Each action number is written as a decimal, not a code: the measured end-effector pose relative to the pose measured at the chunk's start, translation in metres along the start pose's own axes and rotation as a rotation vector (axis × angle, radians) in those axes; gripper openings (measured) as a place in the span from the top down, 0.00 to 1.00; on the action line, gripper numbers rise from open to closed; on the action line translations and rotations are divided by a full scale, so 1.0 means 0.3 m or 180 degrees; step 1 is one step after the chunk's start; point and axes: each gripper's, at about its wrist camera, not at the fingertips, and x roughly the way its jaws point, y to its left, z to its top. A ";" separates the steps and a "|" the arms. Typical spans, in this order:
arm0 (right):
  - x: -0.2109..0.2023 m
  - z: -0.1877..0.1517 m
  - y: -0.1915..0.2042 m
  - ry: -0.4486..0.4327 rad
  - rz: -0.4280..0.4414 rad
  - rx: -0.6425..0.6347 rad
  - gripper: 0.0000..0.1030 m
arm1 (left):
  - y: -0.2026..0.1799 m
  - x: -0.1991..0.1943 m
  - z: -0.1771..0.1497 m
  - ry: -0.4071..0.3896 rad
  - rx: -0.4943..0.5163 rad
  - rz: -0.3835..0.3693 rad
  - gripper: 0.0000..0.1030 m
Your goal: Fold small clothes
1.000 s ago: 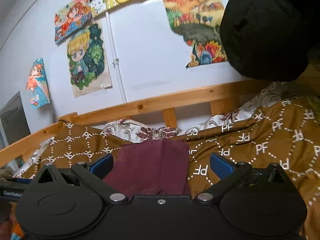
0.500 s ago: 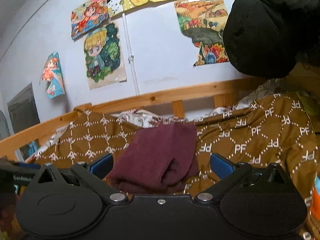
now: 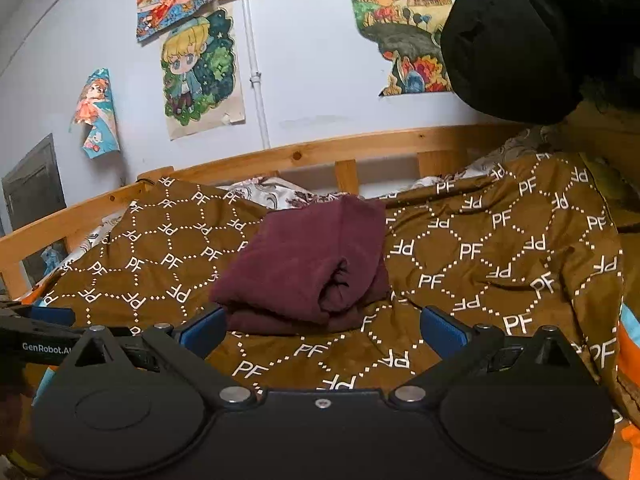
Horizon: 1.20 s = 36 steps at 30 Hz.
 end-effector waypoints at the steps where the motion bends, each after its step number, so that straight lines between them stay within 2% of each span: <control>1: 0.004 -0.002 -0.002 0.0014 -0.0004 0.0009 0.01 | 0.002 0.003 0.000 0.0008 -0.0021 -0.0008 0.01; 11: 0.013 -0.005 -0.002 0.0065 -0.0014 0.0013 0.01 | 0.018 0.012 -0.003 0.0104 -0.0208 -0.0063 0.01; 36: 0.017 -0.002 -0.008 0.0084 -0.0043 0.0031 0.01 | 0.018 0.009 -0.001 0.0115 -0.0248 -0.0035 0.01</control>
